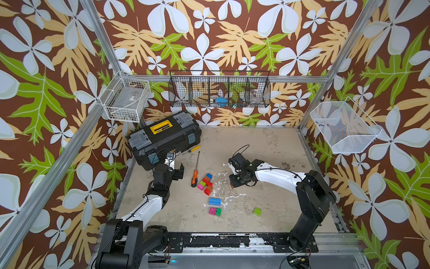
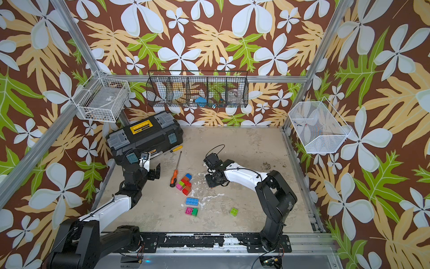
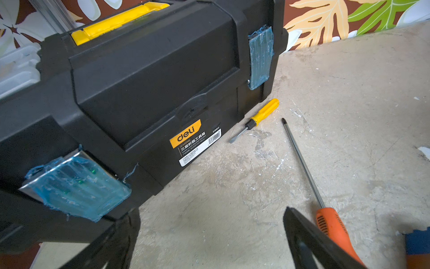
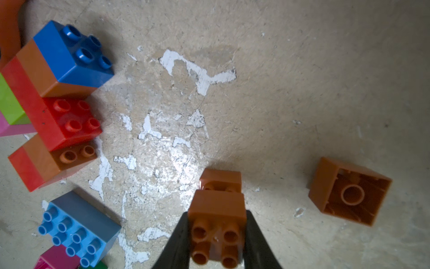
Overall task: Assemble the letter h with lego
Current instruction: Assemble the lego brick with the lego brick.
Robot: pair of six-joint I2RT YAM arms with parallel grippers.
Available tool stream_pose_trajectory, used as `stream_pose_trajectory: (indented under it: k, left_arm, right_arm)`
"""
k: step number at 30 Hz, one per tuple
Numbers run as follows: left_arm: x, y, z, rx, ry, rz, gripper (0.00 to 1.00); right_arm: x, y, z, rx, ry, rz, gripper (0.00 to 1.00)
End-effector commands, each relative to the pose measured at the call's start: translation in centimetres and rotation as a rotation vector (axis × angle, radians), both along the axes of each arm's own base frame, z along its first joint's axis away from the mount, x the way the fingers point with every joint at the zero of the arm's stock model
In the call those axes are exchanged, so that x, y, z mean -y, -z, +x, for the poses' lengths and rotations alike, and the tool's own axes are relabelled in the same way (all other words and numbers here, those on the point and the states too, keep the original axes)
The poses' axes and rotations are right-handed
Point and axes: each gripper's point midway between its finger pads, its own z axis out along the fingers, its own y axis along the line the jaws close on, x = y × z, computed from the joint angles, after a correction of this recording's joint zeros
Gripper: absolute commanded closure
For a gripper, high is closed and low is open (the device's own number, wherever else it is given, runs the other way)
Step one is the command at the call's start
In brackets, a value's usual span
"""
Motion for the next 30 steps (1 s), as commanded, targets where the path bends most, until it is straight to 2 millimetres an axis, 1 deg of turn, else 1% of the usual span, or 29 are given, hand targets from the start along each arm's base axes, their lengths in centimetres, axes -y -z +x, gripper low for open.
stream_pose_trajectory:
  k: [1,9,13,16,19,21,23,24,26,27,28,30]
  left_arm:
    - [0.0,-0.6,0.2,0.023,0.000,-0.010,0.00]
    - [0.0,-0.6,0.2,0.023,0.001,-0.009,0.00]
    - [0.1,-0.5,0.3,0.017,0.002,-0.009,0.00]
    - [0.0,-0.6,0.2,0.022,0.002,-0.009,0.00]
    - [0.1,-0.5,0.3,0.017,0.003,-0.009,0.00]
    - [0.0,-0.6,0.2,0.021,0.003,-0.008,0.00]
    - [0.1,-0.6,0.1,0.023,0.007,-0.007,0.00]
    - [0.1,-0.6,0.1,0.021,0.008,-0.006,0.00]
    - [0.0,-0.6,0.2,0.022,0.006,-0.006,0.00]
    - [0.1,-0.6,0.2,0.022,0.007,-0.006,0.00]
    - [0.1,-0.6,0.2,0.021,0.007,-0.006,0.00]
    - [0.1,-0.6,0.2,0.022,0.007,-0.006,0.00]
  right_arm:
    - [0.2,0.8,-0.4,-0.021,-0.018,-0.018,0.79]
    - [0.5,1.9,-0.7,-0.042,-0.020,-0.039,0.79]
    - [1.1,2.4,-0.7,-0.052,-0.018,-0.080,0.79]
    - [1.6,3.3,-1.5,-0.110,-0.059,-0.129,0.78]
    - [2.8,4.8,-2.0,-0.139,-0.066,-0.206,0.79]
    - [3.9,6.5,-2.6,-0.171,-0.058,-0.259,0.80]
    - [4.4,8.0,-3.4,-0.203,-0.056,-0.277,0.81]
    - [4.4,8.4,-3.6,-0.214,-0.055,-0.272,0.82]
    - [4.0,8.4,-3.5,-0.210,-0.044,-0.248,0.83]
    - [3.4,8.0,-3.1,-0.199,-0.038,-0.223,0.83]
    - [2.8,7.4,-2.7,-0.183,-0.033,-0.201,0.82]
    - [1.2,5.7,-1.3,-0.130,-0.021,-0.143,0.75]
